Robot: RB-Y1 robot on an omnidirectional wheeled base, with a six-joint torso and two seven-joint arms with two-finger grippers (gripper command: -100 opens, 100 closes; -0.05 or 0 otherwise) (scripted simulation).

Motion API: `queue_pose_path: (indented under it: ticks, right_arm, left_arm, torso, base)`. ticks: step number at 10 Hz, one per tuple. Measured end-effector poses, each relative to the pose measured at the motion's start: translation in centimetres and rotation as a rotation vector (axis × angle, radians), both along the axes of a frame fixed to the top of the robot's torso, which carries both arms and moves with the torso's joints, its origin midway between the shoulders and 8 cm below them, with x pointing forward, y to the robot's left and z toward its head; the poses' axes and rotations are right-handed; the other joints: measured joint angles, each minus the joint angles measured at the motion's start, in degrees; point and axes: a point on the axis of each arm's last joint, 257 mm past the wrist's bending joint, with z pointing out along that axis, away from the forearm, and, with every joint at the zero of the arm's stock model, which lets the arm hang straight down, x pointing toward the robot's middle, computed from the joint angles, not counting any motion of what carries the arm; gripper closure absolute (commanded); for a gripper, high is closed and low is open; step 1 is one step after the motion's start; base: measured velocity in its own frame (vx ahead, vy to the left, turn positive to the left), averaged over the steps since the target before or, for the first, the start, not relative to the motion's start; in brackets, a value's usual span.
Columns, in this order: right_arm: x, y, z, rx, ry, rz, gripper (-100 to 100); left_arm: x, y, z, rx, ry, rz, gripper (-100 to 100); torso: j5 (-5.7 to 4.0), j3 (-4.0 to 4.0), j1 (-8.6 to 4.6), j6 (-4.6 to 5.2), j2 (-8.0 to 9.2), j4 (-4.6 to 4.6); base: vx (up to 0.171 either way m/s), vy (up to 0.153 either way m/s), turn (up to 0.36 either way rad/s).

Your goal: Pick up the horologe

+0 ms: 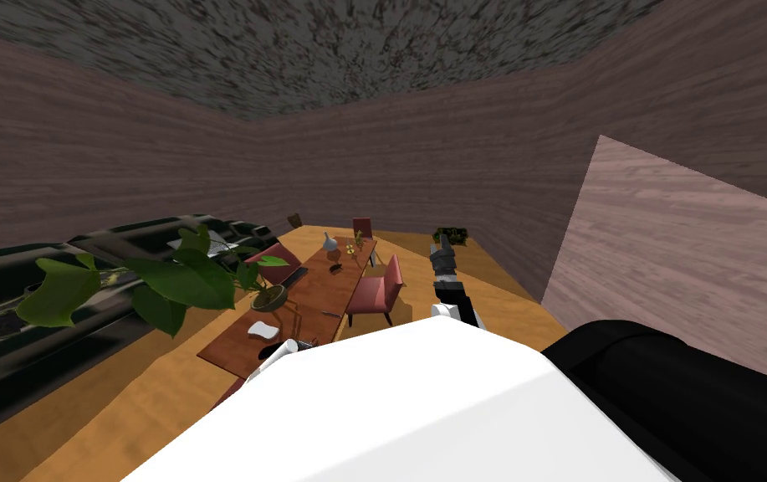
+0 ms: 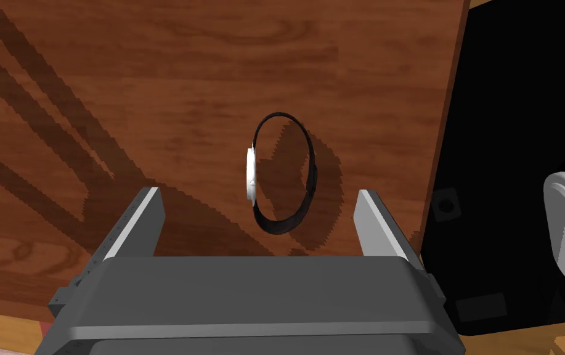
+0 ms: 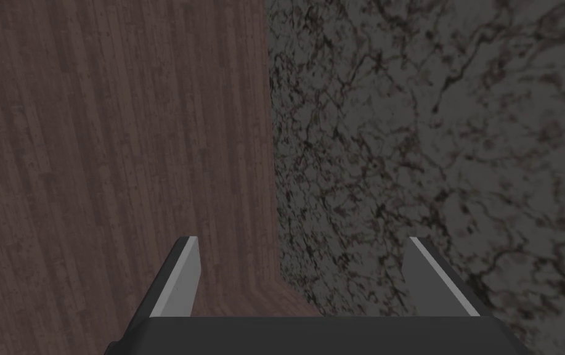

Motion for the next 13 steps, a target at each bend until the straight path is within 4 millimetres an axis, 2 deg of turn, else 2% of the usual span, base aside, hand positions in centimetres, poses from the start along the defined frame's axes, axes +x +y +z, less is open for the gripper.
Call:
queue_pose_path:
  ticks: [1,7,8,12,13]
  right_arm:
    - [0.0,0.0,0.0,0.000,0.000,0.000,0]
    - [0.0,0.0,0.0,0.000,0.000,0.000,0]
    - [0.0,0.0,0.0,0.000,0.000,0.000,0]
    - [0.0,0.0,0.0,0.000,0.000,0.000,0]
    - [0.0,0.0,0.0,0.000,0.000,0.000,0]
  left_arm:
    - [0.0,0.0,0.0,0.000,0.000,0.000,-100]
    - [-1.6,-3.4,-2.1,0.001,0.000,-0.014,-100]
    - [-1.6,-3.4,-2.1,0.002,-0.002,-0.015,100]
    - [-1.4,-3.5,-2.0,0.000,-0.004,-0.015,100]
    - [-1.4,-3.5,-2.0,0.000,-0.004,-0.014,0]
  torso:
    - [-0.05,0.03,-0.18,0.00,0.04,0.01]
    - [-0.03,-0.05,-0.12,0.01,-0.08,-0.02]
    - [-0.05,0.00,-0.20,0.01,0.01,0.00]
    - [-0.14,-0.04,-0.30,-0.03,-0.01,-0.06]
    - [-0.13,-0.04,-0.31,-0.02,-0.01,-0.06]
  base:
    - [0.036,0.045,0.034]
    - [0.052,0.049,0.019]
    - [0.000,0.000,0.000]
    - [0.000,0.000,0.000]
    - [0.000,0.000,0.000]
